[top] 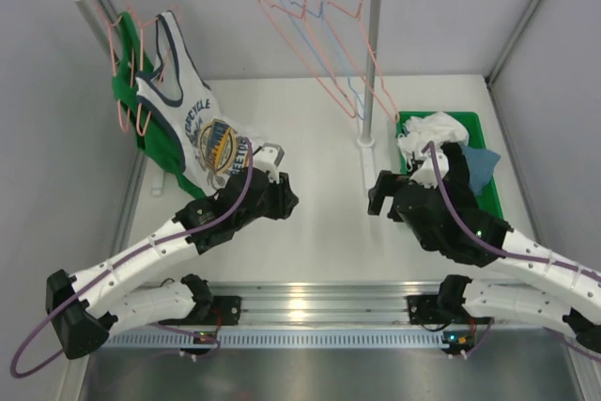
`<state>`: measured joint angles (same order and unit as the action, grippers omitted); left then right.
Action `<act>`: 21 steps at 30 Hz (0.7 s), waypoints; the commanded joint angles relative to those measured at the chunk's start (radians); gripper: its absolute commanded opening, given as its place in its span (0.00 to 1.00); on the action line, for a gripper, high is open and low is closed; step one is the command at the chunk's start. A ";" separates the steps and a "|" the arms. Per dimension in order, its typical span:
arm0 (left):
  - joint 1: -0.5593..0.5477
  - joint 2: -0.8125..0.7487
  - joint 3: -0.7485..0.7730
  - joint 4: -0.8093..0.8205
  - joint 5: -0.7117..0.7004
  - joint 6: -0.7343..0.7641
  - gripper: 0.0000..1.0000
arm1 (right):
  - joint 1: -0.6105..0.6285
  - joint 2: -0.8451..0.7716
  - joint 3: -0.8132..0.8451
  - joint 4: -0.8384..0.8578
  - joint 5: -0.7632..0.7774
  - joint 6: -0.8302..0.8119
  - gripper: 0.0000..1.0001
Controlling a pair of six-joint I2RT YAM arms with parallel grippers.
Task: Place the tank top on the hanger
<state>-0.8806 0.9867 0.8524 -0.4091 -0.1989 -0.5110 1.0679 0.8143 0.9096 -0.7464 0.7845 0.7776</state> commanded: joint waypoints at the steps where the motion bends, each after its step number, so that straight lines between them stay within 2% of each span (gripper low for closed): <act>1: -0.003 -0.016 0.030 -0.003 0.009 0.002 0.40 | -0.013 0.011 -0.002 0.059 -0.027 -0.026 1.00; 7: -0.003 -0.013 0.034 -0.011 0.015 0.014 0.40 | -0.046 0.043 0.020 0.091 -0.120 -0.087 1.00; 13: -0.003 -0.011 0.034 -0.013 0.023 0.022 0.40 | -0.287 0.104 0.055 0.053 -0.316 -0.142 1.00; 16: -0.003 -0.006 0.040 -0.017 0.029 0.028 0.40 | -0.416 0.132 0.077 0.047 -0.362 -0.175 1.00; 17: -0.003 -0.002 0.045 -0.017 0.032 0.031 0.40 | -0.509 0.144 0.080 0.050 -0.395 -0.182 1.00; 19: -0.003 -0.002 0.047 -0.016 0.036 0.037 0.40 | -0.610 0.183 0.092 0.056 -0.502 -0.202 1.00; 20: -0.003 -0.002 0.047 -0.014 0.036 0.039 0.40 | -0.697 0.193 0.095 0.058 -0.527 -0.207 1.00; 21: -0.003 0.000 0.047 -0.011 0.042 0.042 0.40 | -0.732 0.206 0.101 0.056 -0.539 -0.210 1.00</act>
<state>-0.8806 0.9867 0.8532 -0.4297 -0.1722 -0.4911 0.4568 0.9916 0.9546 -0.6941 0.3759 0.6102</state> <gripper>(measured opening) 0.402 0.996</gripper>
